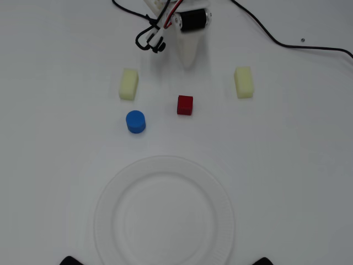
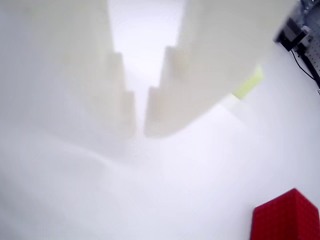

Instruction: Grasp a red block and put it in the dish.

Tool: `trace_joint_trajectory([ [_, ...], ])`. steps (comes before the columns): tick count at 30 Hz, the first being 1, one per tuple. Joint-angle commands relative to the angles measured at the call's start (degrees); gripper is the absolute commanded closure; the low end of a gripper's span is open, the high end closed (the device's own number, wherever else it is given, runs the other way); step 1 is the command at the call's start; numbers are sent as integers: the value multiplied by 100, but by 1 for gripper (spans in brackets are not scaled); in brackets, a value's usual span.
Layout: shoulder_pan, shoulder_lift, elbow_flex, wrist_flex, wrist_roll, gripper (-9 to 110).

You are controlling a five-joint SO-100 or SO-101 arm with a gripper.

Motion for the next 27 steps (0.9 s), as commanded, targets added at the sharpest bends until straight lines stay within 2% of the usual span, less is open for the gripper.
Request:
trace_joint_trajectory([
  [1, 9, 1099, 554, -299, -62, 101],
  [27, 167, 967, 167, -176, -123, 101],
])
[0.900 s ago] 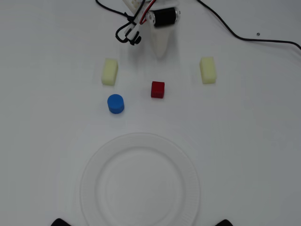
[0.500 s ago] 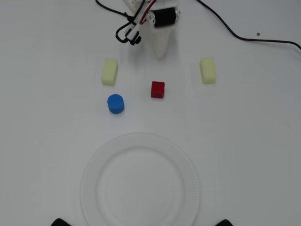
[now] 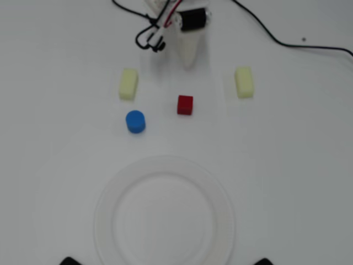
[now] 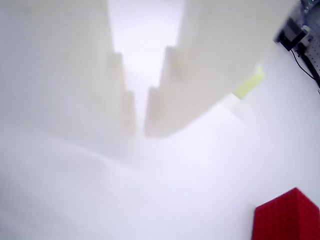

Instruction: Grasp a red block and put it in the dish.

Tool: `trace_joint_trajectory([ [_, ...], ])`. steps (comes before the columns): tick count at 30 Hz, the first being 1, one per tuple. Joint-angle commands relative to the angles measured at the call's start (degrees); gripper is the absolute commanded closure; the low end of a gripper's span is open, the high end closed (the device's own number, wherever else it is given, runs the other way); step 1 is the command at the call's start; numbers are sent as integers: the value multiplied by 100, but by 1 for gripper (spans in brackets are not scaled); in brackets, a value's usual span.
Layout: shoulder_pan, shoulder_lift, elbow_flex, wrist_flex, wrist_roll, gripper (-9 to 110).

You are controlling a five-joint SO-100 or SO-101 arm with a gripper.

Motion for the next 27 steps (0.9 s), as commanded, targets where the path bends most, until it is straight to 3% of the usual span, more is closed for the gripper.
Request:
trace_joint_trajectory([
  [1, 149, 738, -53, 0, -132, 101],
  [9, 606, -3217, -2936, -132, -492, 101],
  [14, 167, -4359, -3973, -35, -1099, 97],
  [21, 62, -6460, -5678, -105, -800, 81],
  [27, 211, -7778, -6179, -633, -606, 79],
])
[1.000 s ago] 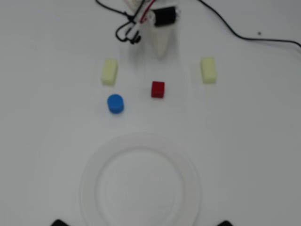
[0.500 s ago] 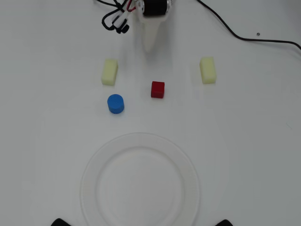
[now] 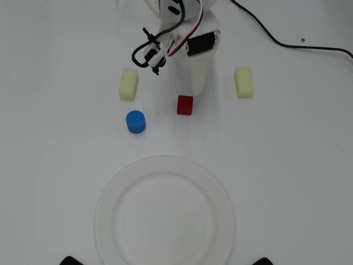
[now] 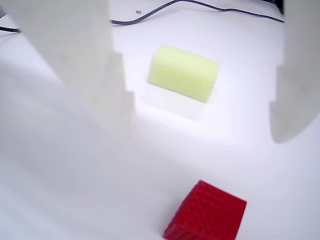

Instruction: Grasp a red block and put it in the dish.

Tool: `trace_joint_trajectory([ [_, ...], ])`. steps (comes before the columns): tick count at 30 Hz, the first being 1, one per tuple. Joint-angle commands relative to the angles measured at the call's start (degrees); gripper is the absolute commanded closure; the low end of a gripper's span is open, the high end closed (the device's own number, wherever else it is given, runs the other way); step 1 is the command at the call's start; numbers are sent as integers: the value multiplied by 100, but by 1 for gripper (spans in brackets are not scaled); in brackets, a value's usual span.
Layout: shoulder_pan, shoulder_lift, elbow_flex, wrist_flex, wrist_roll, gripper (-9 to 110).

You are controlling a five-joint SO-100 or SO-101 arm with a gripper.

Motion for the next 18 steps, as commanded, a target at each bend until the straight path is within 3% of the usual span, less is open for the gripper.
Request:
trace_joint_trajectory([
  [1, 97, -492, -272, -272, 132, 79],
  [18, -53, -1723, -580, -905, 396, 79],
])
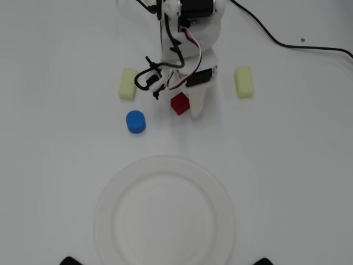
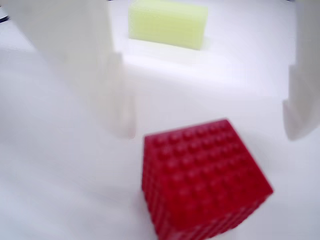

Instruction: Grasp a red block and put it in the dish.

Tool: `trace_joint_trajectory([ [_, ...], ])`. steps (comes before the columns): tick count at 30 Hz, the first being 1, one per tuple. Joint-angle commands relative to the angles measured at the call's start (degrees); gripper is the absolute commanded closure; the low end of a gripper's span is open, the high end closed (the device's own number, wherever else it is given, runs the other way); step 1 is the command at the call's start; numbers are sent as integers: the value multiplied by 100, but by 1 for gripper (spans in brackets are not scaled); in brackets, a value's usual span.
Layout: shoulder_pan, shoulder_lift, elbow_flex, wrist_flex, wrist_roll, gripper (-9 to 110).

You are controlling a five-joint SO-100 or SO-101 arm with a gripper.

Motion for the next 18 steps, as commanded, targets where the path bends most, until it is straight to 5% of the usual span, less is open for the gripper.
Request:
trace_joint_trajectory([
  [1, 26, -79, -281, -35, 35, 79],
  [18, 791, -413, -281, -193, -738, 80],
])
